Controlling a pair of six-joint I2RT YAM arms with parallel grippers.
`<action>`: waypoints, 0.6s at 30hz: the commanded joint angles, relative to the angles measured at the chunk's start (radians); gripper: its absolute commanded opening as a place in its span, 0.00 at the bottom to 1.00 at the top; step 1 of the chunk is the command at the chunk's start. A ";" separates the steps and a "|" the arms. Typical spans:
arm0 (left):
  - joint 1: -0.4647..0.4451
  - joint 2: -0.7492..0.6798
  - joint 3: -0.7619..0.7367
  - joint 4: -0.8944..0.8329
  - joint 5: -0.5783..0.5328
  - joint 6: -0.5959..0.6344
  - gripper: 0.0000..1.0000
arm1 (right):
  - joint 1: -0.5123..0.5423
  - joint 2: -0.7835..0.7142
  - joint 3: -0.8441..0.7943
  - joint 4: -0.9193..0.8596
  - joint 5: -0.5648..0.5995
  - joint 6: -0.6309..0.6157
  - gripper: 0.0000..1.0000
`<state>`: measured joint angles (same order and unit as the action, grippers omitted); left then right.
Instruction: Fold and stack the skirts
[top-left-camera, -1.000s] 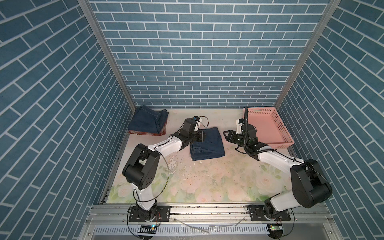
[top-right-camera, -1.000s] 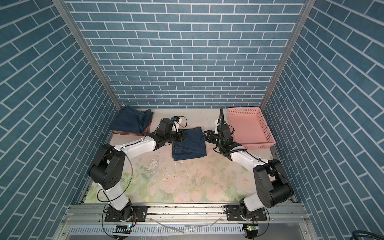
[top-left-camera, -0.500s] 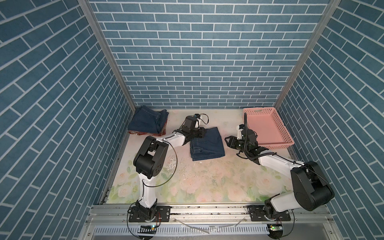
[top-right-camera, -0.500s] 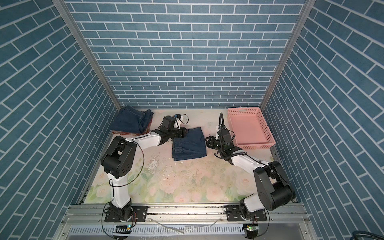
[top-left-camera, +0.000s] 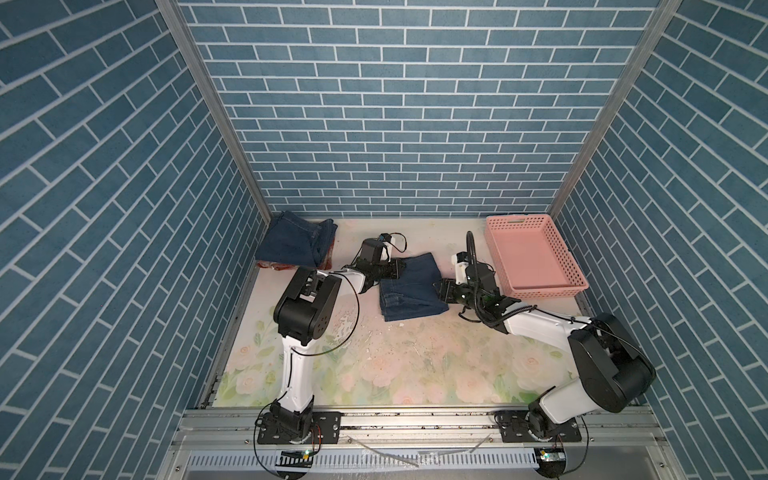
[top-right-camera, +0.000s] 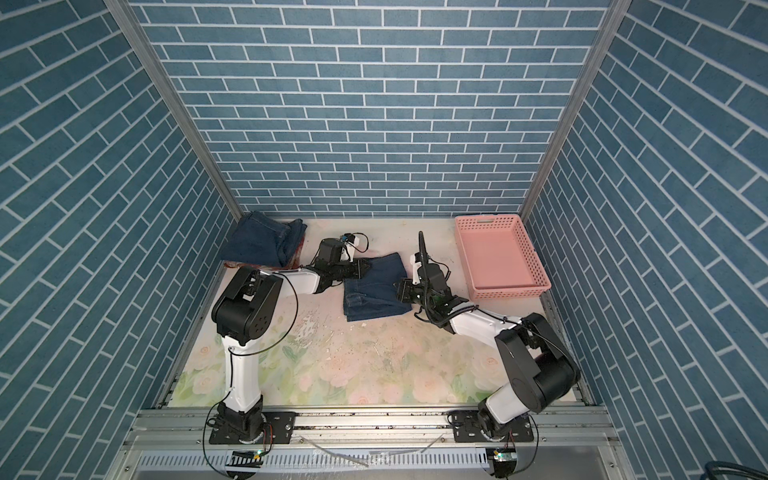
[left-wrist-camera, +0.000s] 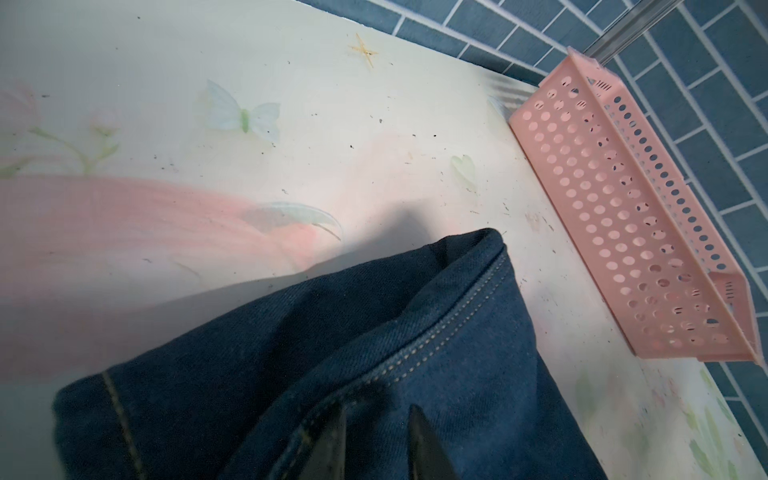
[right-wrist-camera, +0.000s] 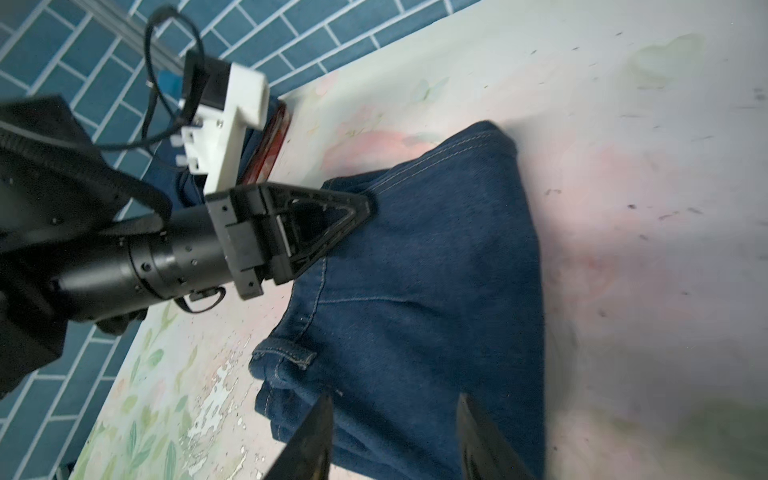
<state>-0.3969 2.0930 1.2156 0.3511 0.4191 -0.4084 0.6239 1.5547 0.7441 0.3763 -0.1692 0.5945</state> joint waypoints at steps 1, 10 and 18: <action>0.026 0.047 -0.037 -0.003 -0.007 -0.029 0.27 | 0.049 0.081 0.059 0.112 -0.015 -0.054 0.48; 0.027 0.051 -0.048 0.020 0.012 -0.055 0.27 | 0.160 0.262 0.133 0.242 0.052 -0.100 0.47; 0.028 0.053 -0.056 0.035 0.018 -0.073 0.25 | 0.227 0.346 0.156 0.328 0.217 -0.122 0.46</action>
<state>-0.3840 2.1063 1.1877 0.4324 0.4576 -0.4717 0.8326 1.8748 0.8562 0.6285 -0.0441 0.5144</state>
